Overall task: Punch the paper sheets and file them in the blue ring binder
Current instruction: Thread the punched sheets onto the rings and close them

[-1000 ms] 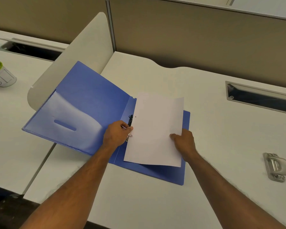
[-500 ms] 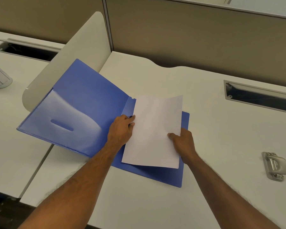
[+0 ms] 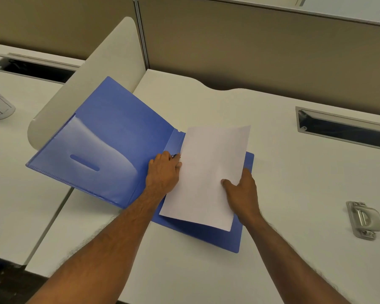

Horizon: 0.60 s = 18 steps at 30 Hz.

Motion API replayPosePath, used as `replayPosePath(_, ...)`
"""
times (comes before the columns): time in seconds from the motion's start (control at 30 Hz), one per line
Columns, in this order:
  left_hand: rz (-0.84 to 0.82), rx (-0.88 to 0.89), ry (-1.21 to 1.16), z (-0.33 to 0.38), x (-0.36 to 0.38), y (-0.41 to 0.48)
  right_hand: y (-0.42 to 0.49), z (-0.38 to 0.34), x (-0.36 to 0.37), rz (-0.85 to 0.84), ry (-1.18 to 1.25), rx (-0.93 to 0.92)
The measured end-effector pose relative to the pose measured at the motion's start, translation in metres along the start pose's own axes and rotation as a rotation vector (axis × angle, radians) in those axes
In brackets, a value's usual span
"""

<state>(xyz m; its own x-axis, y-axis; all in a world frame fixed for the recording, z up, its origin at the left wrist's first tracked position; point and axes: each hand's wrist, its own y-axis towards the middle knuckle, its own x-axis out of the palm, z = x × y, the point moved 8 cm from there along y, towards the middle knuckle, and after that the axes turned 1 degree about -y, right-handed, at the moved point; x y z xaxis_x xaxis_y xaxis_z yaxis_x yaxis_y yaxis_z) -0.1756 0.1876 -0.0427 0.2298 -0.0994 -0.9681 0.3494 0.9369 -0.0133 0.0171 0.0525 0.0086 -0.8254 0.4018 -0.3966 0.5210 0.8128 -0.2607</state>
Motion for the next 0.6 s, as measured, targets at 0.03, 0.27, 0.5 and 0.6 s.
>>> replayPosePath(0.03,-0.013,0.001,0.041,0.001,0.002,0.000,-0.001,-0.002,0.000,0.000,-0.015,-0.012)
replayPosePath(0.27,-0.042,-0.039,0.093,0.003,0.008,-0.001,0.004,0.009,-0.005,0.007,-0.039,0.041)
replayPosePath(0.5,0.071,-0.228,-0.538,-0.009,0.003,0.000,0.011,0.057,-0.004,-0.021,0.031,0.276)
replayPosePath(0.6,0.058,-0.415,-0.833,-0.017,0.008,0.001,0.013,0.061,-0.003,-0.036,0.033,0.292)
